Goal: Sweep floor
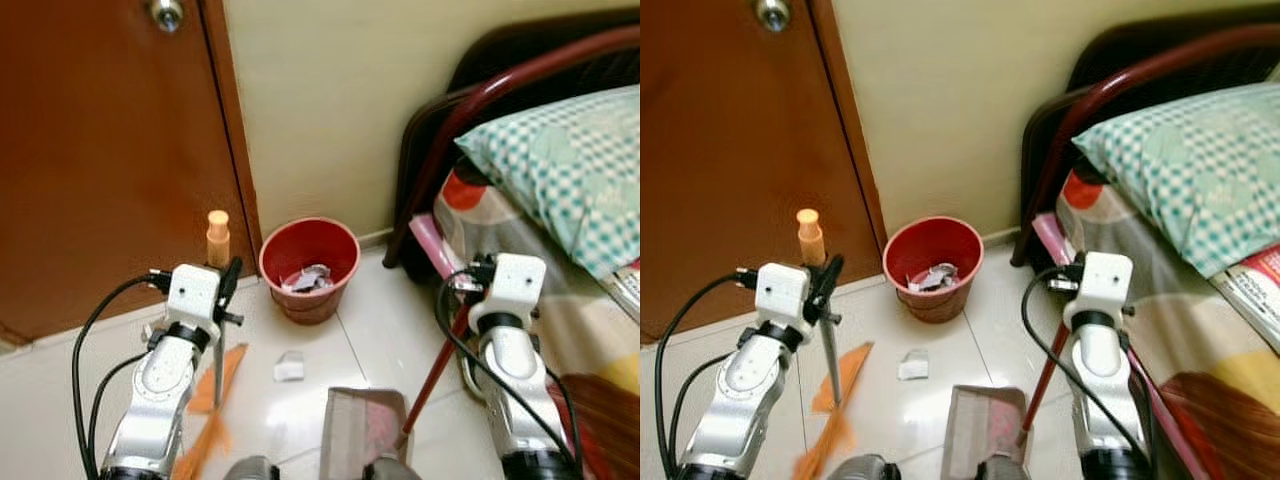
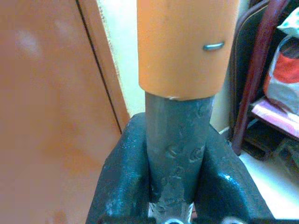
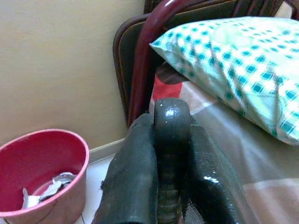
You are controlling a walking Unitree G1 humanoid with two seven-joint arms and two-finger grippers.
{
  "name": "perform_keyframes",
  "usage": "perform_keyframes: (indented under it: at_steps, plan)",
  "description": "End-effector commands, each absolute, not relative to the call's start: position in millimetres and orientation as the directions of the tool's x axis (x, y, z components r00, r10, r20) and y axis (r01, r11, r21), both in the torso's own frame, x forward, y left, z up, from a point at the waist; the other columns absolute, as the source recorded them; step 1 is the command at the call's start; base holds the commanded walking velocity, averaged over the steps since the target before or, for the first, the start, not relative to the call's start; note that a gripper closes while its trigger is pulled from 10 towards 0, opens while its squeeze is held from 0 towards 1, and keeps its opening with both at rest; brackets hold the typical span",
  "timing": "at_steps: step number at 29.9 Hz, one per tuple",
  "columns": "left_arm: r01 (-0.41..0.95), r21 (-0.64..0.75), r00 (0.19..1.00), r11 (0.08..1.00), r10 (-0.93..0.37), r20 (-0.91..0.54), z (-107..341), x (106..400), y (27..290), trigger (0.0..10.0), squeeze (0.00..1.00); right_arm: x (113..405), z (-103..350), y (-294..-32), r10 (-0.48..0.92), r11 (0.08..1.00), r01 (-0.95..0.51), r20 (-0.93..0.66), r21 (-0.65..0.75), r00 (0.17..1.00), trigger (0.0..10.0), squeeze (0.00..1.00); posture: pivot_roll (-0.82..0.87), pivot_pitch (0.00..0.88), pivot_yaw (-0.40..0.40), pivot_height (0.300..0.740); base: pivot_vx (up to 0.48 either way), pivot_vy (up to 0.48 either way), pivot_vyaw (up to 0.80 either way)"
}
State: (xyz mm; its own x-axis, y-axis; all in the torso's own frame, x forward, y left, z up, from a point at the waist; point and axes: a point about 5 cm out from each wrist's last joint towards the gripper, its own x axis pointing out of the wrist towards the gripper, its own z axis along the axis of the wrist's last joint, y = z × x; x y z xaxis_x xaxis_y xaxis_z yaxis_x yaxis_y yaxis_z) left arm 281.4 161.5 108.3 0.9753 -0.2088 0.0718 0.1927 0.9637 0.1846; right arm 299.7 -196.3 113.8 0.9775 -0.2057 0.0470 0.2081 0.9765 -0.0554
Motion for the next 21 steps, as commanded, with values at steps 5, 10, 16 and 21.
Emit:
perform_keyframes:
  at_steps: [5,10,16,21]
  plan:
    - [0.259,0.168,0.957,0.951,-0.276,0.087,115.8,294.4,143.9,10.0,0.0,316.9,124.0,-205.4,-0.252,0.958,0.264,0.105,-0.117,0.962,10.0,0.0,0.06,0.21,0.009,0.74,0.0,0.0,0.0]
    - [0.446,0.155,0.884,0.881,-0.461,0.074,119.6,298.6,109.3,10.0,0.0,337.7,128.6,-195.7,-0.275,0.941,0.295,0.131,-0.166,0.952,10.0,0.0,0.08,0.209,0.009,0.74,0.0,0.0,0.0]
    - [0.596,0.124,0.791,0.793,-0.607,0.08,127.9,285.2,85.4,10.0,0.0,349.0,133.1,-178.9,-0.271,0.932,0.3,0.161,-0.204,0.949,10.0,0.0,0.12,0.259,0.014,0.74,0.0,0.0,0.0]
    - [0.659,0.097,0.741,0.746,-0.666,0.088,135.6,275.3,75.4,10.0,0.0,351.8,128.8,-173.9,-0.279,0.926,0.312,0.173,-0.21,0.945,10.0,0.0,0.13,0.286,0.018,0.74,0.0,0.0,0.0]
